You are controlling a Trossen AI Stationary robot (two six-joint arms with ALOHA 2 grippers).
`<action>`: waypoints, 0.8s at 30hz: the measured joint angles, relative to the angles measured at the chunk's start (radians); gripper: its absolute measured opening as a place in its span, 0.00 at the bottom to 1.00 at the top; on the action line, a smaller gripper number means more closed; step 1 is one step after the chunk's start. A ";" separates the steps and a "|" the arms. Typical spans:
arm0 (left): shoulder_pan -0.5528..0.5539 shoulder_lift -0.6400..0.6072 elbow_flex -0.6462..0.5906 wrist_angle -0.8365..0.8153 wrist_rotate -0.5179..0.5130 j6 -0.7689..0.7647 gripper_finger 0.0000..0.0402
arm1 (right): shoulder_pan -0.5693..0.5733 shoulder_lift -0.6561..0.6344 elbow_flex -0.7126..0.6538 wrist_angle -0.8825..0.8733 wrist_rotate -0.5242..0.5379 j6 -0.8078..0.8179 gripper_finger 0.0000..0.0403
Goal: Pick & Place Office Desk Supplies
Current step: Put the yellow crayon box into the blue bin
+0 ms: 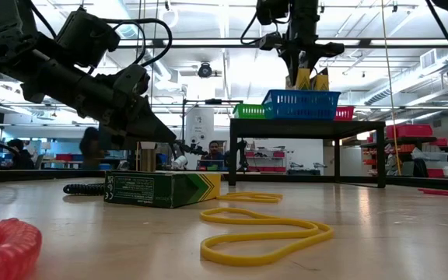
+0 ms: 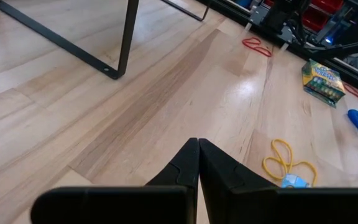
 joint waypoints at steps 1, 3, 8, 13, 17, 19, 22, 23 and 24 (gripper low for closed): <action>0.000 0.000 0.000 0.000 0.000 0.000 0.04 | 0.000 0.000 0.000 0.000 0.003 0.000 0.25; 0.000 0.000 0.000 0.000 0.000 0.000 0.04 | 0.001 0.000 0.000 0.000 0.003 0.000 0.25; 0.000 0.000 0.000 0.000 0.000 0.018 0.04 | 0.001 0.000 0.000 0.000 0.004 -0.011 0.25; 0.000 0.000 0.000 0.000 0.000 0.024 0.04 | -0.003 0.000 0.000 0.000 0.006 -0.016 0.27; 0.000 0.000 0.000 0.000 0.000 0.024 0.04 | -0.003 0.000 0.000 0.000 -0.001 -0.022 0.33; 0.000 0.000 0.000 0.000 0.000 0.024 0.04 | -0.003 0.000 0.000 0.000 -0.001 -0.021 0.35; 0.000 0.000 0.000 0.000 0.000 0.021 0.04 | -0.003 0.000 0.000 0.000 -0.002 -0.021 0.36; 0.000 0.000 0.000 0.000 0.000 0.021 0.04 | -0.003 0.000 0.000 0.000 -0.002 -0.021 0.36; 0.000 0.000 0.000 0.000 0.000 0.021 0.04 | -0.003 0.000 0.000 0.000 -0.002 -0.021 0.36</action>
